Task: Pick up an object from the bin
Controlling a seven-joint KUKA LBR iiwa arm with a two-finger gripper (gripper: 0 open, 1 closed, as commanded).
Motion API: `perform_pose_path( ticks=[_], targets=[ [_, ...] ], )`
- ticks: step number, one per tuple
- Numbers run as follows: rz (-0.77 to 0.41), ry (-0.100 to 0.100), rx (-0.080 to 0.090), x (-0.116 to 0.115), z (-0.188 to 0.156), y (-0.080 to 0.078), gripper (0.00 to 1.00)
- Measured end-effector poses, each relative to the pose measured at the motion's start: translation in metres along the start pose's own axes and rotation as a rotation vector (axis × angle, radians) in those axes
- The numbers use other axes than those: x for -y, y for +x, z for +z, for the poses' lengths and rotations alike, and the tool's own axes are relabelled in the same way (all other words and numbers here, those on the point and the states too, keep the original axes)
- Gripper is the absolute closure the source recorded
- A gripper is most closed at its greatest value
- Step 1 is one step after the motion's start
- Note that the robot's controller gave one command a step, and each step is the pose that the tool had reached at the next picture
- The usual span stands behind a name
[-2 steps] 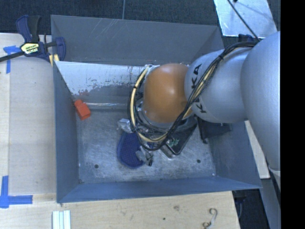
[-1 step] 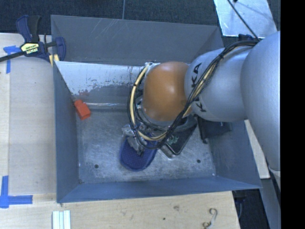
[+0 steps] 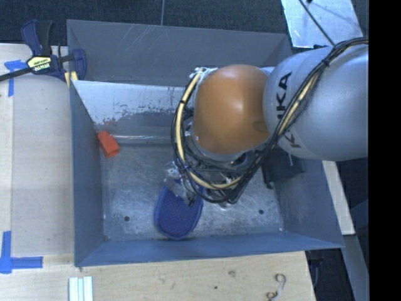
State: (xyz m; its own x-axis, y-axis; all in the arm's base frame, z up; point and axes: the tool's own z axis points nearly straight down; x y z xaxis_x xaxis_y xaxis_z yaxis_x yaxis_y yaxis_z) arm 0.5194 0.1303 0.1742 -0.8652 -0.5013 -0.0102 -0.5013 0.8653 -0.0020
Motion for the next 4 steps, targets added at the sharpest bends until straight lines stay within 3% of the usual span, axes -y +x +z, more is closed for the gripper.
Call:
perform_pose_path(
  ticks=[1,2,3,4],
  targets=[
    [0.127,0.001,0.003,-0.016,-0.126,-0.006,1.00],
    [-0.282,-0.004,-0.010,-0.005,-0.067,-0.008,1.00],
    [-0.081,-0.003,-0.012,0.004,0.013,0.021,1.00],
    [-0.081,-0.002,-0.008,0.004,0.012,0.020,0.00]
  ],
)
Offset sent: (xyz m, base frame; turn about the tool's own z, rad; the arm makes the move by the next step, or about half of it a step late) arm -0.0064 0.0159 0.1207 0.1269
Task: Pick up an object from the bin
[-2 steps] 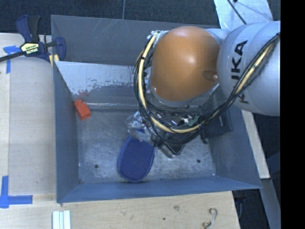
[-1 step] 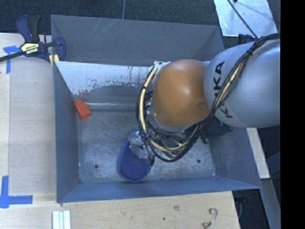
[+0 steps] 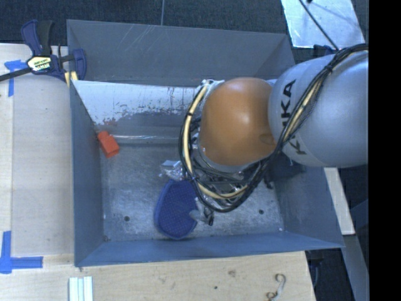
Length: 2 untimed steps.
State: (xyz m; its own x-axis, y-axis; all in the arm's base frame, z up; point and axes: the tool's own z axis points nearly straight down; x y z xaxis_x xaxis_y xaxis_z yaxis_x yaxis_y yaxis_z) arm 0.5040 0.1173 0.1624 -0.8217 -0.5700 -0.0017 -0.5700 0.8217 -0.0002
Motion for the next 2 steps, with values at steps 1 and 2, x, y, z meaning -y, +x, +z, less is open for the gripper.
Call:
perform_pose_path(
  ticks=[1,2],
  targets=[
    [-0.292,-0.002,-0.004,0.0222,0.0927,-0.0231,0.00],
    [-0.291,0.003,0.011,0.0220,0.0891,-0.0276,1.00]
  ],
)
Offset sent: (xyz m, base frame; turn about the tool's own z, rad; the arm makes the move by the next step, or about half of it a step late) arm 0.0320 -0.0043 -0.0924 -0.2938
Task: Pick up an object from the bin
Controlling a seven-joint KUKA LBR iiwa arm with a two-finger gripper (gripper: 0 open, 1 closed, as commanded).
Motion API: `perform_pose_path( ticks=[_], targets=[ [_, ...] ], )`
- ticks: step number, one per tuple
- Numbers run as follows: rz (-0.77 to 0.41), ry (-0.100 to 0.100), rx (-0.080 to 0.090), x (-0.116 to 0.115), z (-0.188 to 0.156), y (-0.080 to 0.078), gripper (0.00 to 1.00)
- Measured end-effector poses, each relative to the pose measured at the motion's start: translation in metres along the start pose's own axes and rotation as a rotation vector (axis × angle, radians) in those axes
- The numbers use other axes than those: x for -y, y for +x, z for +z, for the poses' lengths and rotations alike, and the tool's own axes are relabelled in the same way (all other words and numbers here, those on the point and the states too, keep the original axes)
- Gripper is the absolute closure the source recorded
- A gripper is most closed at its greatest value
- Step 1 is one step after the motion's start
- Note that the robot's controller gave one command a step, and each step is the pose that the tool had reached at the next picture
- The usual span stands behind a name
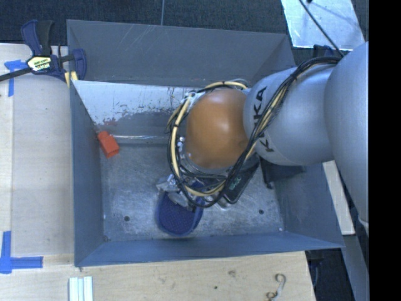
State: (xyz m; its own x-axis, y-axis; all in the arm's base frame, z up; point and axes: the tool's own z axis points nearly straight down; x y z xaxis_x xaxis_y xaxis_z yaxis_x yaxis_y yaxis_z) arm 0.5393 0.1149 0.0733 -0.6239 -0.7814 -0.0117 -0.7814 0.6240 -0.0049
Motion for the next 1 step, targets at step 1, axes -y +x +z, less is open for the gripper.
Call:
perform_pose_path(
  ticks=[1],
  targets=[
    [0.003,0.003,-0.002,0.0107,-0.1638,-0.0097,1.00]
  ],
)
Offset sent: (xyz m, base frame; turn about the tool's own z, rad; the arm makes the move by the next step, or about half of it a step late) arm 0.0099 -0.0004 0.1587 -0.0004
